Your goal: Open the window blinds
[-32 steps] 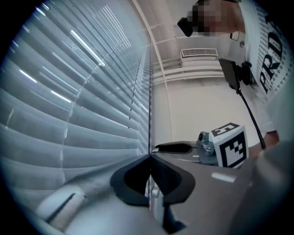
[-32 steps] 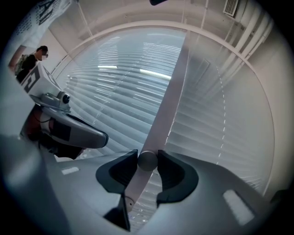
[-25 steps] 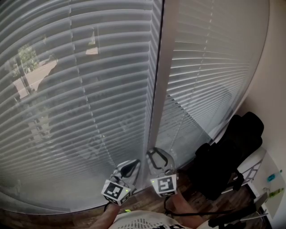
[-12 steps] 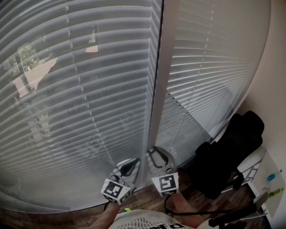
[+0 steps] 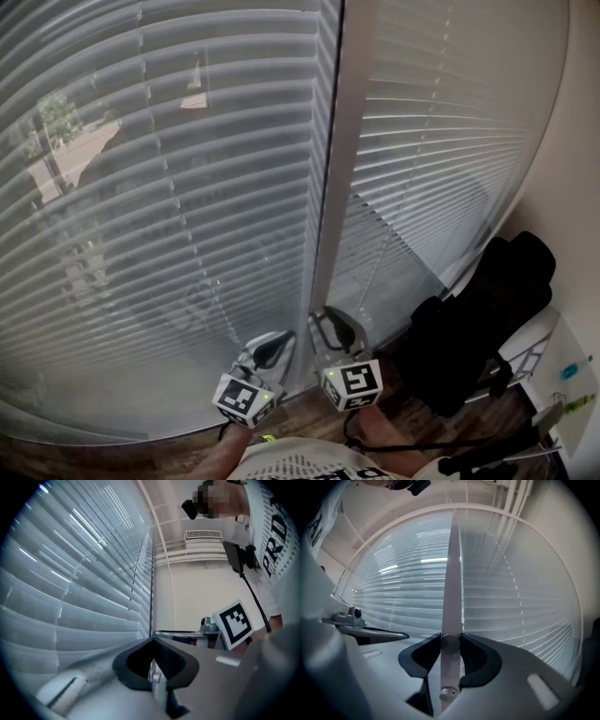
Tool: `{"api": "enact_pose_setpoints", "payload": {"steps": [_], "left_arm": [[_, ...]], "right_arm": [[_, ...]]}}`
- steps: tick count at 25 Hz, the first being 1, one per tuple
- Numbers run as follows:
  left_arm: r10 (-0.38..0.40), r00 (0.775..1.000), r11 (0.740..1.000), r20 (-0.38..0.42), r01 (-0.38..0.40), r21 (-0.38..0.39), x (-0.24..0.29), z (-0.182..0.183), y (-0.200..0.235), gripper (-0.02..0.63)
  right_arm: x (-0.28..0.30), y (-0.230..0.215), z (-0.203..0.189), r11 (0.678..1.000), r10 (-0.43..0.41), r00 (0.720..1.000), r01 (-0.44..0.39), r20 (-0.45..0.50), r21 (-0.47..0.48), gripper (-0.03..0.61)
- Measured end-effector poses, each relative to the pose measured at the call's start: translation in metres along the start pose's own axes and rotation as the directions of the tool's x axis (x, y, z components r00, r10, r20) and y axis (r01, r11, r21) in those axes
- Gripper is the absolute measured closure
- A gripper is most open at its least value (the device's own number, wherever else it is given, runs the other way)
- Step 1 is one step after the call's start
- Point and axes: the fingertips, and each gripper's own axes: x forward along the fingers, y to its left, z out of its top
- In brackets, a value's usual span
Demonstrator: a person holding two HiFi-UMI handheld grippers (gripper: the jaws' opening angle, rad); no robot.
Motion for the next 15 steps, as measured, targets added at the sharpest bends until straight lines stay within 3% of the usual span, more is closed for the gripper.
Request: {"api": "enact_pose_setpoints", "payload": {"steps": [9,15], "left_arm": [[-0.005,1.000,1.000,0.000,0.005,-0.003,-0.0029,0.0001,0.0006,0.621],[0.007,1.000,1.000,-0.005,-0.007,-0.002,-0.0050,0.0032,0.0013,0.621]], "right_arm": [[0.0000,-0.0021,-0.0013,0.991,-0.011,1.000,0.012,-0.006,0.135,0.440],[-0.0009,-0.0040,-0.0060,0.948,-0.012,1.000,0.016,-0.013,0.317,0.440]]}}
